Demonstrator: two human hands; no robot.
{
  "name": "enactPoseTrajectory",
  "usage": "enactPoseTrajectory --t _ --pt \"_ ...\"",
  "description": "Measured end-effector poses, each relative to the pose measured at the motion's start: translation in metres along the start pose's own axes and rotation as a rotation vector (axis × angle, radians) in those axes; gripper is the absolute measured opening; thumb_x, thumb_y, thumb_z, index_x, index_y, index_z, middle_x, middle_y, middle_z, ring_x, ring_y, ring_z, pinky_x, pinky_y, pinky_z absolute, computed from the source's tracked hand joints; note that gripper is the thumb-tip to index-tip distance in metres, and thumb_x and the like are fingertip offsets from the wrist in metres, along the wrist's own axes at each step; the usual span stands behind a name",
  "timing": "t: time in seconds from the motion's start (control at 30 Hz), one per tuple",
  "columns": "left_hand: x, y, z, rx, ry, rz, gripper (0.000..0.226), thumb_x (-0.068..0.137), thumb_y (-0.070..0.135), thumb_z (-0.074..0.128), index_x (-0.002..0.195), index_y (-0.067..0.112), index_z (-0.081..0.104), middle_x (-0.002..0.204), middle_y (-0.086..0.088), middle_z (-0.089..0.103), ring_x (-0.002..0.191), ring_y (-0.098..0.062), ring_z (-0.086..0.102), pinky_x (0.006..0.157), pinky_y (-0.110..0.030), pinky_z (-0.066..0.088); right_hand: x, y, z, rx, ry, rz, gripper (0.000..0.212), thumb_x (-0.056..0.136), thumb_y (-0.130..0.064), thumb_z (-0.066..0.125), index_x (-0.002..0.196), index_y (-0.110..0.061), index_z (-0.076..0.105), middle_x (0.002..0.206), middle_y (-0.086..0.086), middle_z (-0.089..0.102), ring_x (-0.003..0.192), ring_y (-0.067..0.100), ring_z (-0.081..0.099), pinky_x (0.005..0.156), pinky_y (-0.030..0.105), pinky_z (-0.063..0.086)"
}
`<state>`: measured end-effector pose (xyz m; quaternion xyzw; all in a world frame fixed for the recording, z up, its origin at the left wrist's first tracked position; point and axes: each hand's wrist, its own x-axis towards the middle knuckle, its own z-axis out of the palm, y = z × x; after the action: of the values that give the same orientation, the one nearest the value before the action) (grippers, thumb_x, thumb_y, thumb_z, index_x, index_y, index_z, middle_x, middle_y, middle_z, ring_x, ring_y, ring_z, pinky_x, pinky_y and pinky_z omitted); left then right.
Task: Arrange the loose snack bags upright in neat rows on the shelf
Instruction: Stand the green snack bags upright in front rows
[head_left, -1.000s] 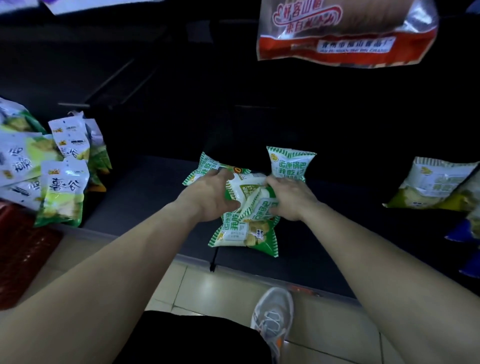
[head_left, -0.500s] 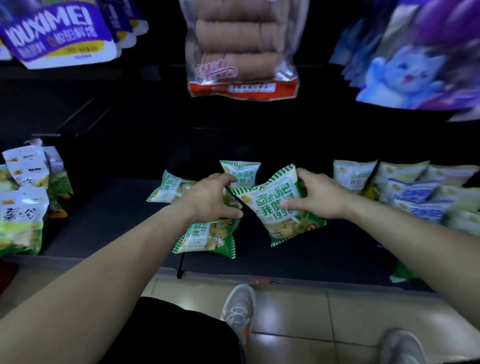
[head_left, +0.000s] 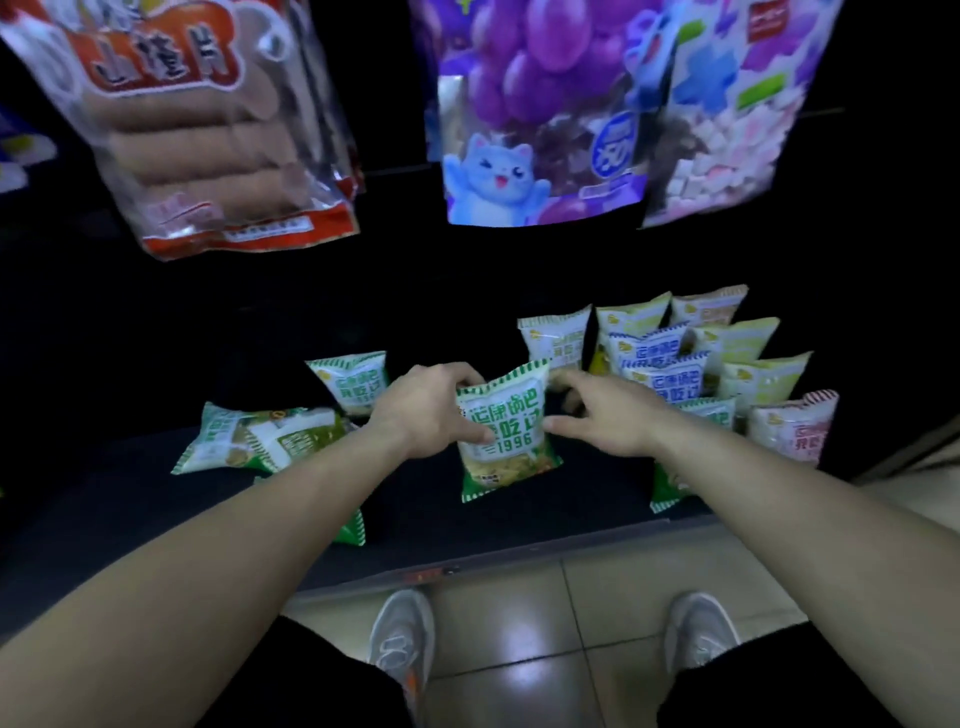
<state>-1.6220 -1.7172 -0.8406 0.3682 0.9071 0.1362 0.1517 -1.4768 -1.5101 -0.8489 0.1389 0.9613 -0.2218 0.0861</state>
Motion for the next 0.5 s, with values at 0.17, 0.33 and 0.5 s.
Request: enactPoseTrajectory --t 0.17,0.33,0.5 --pt "0.058 0.018 0.023 0.126 -0.016 -0.004 0.084 0.060 0.067 0.080 0.132 0.037 0.049 0.123 0.004 0.061 0.086 -0.014 0.058 0.067 -0.034 0.052 -0.004 0.071 -0.009 -0.065 -0.155 0.199 0.070 0.091 -0.060 0.058 0.147 -0.025 0.038 0.141 0.003 0.053 0.118 0.024 0.056 0.094 0.042 0.050" --pt "0.128 0.036 0.065 0.127 -0.053 -0.040 0.087 0.058 0.066 0.082 0.133 0.037 0.049 0.116 0.001 0.060 0.094 -0.019 0.058 0.061 -0.031 0.045 -0.009 0.130 -0.019 -0.023 -0.144 0.324 0.069 0.091 -0.059 0.058 0.147 -0.024 0.038 0.145 0.005 0.050 0.122 0.025 0.054 0.090 0.036 0.047" --pt "0.186 0.047 0.114 0.124 -0.070 -0.064 0.083 0.063 0.058 0.083 0.135 0.035 0.047 0.122 -0.003 0.060 0.093 -0.021 0.060 0.063 -0.032 0.048 -0.003 0.152 -0.013 -0.031 -0.205 0.373 0.070 0.089 -0.062 0.058 0.146 -0.028 0.039 0.147 0.003 0.048 0.124 0.023 0.051 0.093 0.035 0.045"
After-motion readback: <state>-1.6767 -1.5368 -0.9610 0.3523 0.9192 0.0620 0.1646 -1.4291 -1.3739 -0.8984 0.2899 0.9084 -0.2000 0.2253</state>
